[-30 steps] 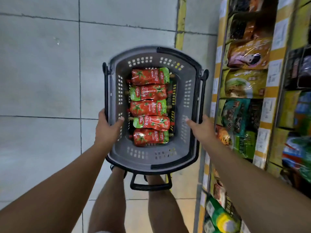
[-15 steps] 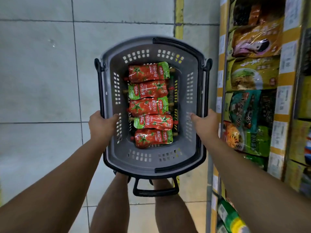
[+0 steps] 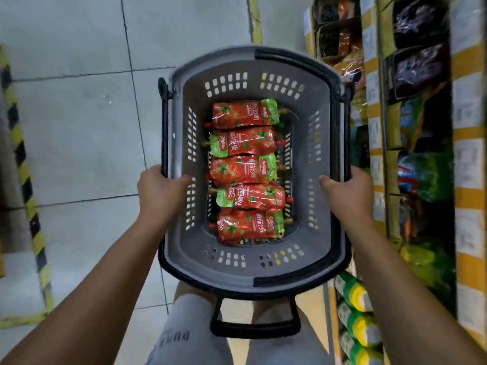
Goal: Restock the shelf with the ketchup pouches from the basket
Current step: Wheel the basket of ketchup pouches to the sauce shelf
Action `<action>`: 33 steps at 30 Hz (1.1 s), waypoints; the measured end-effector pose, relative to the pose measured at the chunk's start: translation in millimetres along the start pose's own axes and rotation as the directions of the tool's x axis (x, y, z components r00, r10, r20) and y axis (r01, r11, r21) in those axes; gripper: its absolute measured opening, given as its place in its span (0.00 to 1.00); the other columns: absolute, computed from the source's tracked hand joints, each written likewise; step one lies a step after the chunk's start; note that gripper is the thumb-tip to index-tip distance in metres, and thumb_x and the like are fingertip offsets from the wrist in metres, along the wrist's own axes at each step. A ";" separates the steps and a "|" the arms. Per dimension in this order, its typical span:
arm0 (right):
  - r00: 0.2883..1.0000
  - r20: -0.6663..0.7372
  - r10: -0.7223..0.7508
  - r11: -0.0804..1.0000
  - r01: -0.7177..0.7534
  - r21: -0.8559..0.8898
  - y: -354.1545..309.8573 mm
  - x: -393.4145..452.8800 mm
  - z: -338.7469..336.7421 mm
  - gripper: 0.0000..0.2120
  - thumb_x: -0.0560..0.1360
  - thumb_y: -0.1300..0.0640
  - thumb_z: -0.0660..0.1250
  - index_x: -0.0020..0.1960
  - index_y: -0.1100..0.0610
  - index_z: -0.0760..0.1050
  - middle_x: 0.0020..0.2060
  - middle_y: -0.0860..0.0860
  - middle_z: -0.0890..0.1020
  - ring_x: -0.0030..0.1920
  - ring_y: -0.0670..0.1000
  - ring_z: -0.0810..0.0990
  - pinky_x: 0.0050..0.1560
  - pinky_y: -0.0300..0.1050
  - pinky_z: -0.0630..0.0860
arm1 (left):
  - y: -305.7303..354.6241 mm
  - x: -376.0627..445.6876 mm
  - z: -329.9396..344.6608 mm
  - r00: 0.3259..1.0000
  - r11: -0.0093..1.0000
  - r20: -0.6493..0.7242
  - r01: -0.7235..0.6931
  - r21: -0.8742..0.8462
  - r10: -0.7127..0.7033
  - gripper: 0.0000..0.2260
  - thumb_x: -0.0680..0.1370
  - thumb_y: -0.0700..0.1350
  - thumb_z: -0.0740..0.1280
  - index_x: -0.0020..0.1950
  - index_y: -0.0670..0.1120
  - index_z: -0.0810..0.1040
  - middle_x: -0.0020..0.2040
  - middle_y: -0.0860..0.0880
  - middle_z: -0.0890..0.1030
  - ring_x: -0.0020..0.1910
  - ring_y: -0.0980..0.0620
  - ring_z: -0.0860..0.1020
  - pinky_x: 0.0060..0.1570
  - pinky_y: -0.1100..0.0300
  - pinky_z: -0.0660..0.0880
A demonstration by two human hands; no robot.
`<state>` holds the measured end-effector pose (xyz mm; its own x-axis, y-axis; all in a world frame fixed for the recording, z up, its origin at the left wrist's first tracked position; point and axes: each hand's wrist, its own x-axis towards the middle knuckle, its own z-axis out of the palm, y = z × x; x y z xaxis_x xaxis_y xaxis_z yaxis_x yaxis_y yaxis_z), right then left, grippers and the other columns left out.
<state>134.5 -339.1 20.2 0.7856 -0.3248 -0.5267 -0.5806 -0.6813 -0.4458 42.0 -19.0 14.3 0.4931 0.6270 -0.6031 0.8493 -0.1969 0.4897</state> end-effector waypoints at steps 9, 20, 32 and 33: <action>0.983 -0.182 -0.003 1.000 0.009 0.029 -51.4 -147.3 -153.0 0.19 0.72 0.51 0.78 0.55 0.61 0.77 0.43 0.54 0.82 0.44 0.57 0.82 0.47 0.51 0.81 | 99.6 -107.7 -134.9 0.955 0.964 0.143 -0.265 0.010 0.260 0.07 0.72 0.42 0.76 0.46 0.48 0.80 0.40 0.47 0.85 0.37 0.46 0.85 0.39 0.48 0.84; 0.912 -0.380 0.156 0.968 -0.065 0.242 -48.7 -316.0 -233.9 0.18 0.73 0.53 0.78 0.59 0.56 0.77 0.47 0.53 0.84 0.39 0.50 0.80 0.44 0.50 0.79 | 202.4 -210.6 -231.5 0.735 0.765 0.343 -0.641 0.068 0.585 0.06 0.72 0.40 0.75 0.41 0.46 0.79 0.34 0.45 0.84 0.32 0.45 0.84 0.30 0.54 0.80; 0.740 -0.467 0.485 0.841 -0.248 0.481 74.1 -477.4 -251.2 0.11 0.72 0.56 0.78 0.45 0.54 0.76 0.39 0.53 0.83 0.37 0.54 0.82 0.38 0.52 0.77 | 210.0 -335.3 -175.2 0.427 0.482 0.641 -0.871 0.100 0.638 0.05 0.70 0.40 0.78 0.39 0.45 0.83 0.34 0.46 0.84 0.33 0.47 0.83 0.31 0.55 0.77; 0.720 -0.459 0.521 0.817 -0.264 0.513 87.1 -492.8 -248.8 0.10 0.72 0.56 0.78 0.46 0.55 0.77 0.40 0.54 0.84 0.38 0.55 0.83 0.38 0.52 0.79 | 206.2 -347.3 -166.1 0.395 0.459 0.664 -0.884 0.088 0.634 0.04 0.70 0.41 0.77 0.40 0.44 0.83 0.34 0.45 0.84 0.33 0.46 0.83 0.33 0.52 0.80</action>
<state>-249.9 -401.6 421.0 0.3612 -0.8897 -0.2791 -0.7917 -0.1345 -0.5959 14.6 -152.1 429.3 0.8587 -0.3780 -0.3460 -0.0298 -0.7109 0.7027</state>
